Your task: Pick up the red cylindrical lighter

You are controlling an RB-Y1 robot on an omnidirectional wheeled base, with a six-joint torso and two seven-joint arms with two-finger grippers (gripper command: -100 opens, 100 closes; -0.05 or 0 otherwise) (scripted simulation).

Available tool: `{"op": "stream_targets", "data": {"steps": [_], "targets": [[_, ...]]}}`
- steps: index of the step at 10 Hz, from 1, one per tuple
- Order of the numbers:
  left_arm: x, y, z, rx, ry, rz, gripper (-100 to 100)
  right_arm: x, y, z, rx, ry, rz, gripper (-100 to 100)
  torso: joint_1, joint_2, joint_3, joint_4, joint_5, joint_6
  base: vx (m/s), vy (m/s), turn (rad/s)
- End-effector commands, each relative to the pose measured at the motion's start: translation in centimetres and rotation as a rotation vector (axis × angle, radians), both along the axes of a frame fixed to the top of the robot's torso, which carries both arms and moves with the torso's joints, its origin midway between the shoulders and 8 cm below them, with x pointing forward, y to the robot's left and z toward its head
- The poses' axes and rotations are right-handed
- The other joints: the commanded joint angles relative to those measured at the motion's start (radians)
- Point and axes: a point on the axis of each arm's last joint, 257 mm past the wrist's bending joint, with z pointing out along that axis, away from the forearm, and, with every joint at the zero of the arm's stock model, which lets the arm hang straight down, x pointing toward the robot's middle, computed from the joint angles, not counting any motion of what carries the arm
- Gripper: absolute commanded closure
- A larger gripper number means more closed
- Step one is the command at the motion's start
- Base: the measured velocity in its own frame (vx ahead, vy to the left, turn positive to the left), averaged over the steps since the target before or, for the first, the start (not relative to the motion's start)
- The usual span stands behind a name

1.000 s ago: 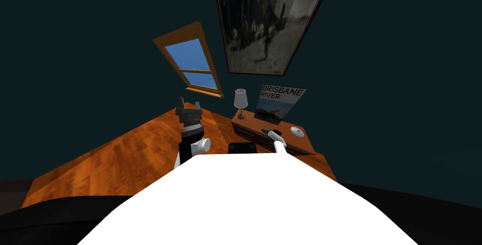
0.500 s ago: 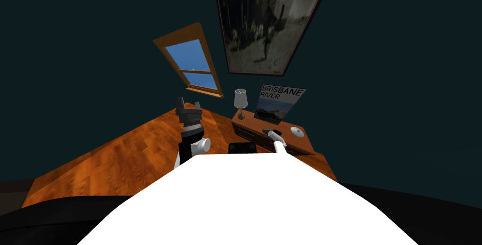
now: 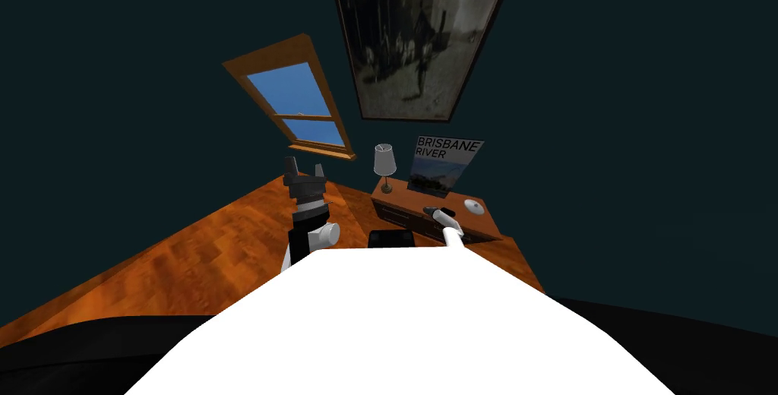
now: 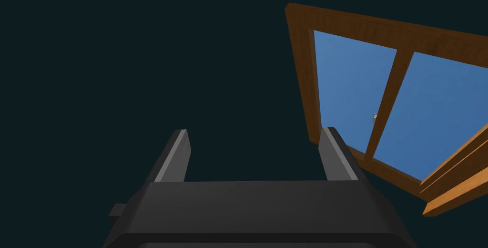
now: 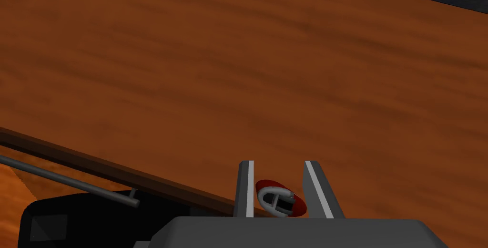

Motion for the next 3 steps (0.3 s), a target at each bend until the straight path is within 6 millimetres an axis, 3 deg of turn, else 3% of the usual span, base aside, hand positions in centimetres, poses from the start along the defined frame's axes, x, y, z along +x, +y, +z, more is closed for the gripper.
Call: {"op": "stream_targets", "data": {"steps": [1, 2, 3], "targets": [[0.0, 0.0, 0.0, 0.0, 0.0, 0.0, 0, 0.11, 0.6, 0.46, 0.002, 0.002, 0.031, 100, 0.0, 0.0, 0.0, 0.0, 0.0, 0.0, 0.023, 0.039, -0.143], [0.0, 0.0, 0.0, 0.0, 0.0, 0.0, 0, 0.14, 0.32, 0.33, 0.001, 0.0, 0.017, 100, 0.0, 0.0, 0.0, 0.0, 0.0, 0.0, 0.011, 0.02, -0.034], [0.0, 0.0, 0.0, 0.0, 0.0, 0.0, 0, 0.12, 0.37, 0.35, 0.002, 0.002, 0.02, 0, -0.002, 0.0, 0.0, 0.0, 0.0, 0.0, 0.0, 0.0, 0.0]]}}
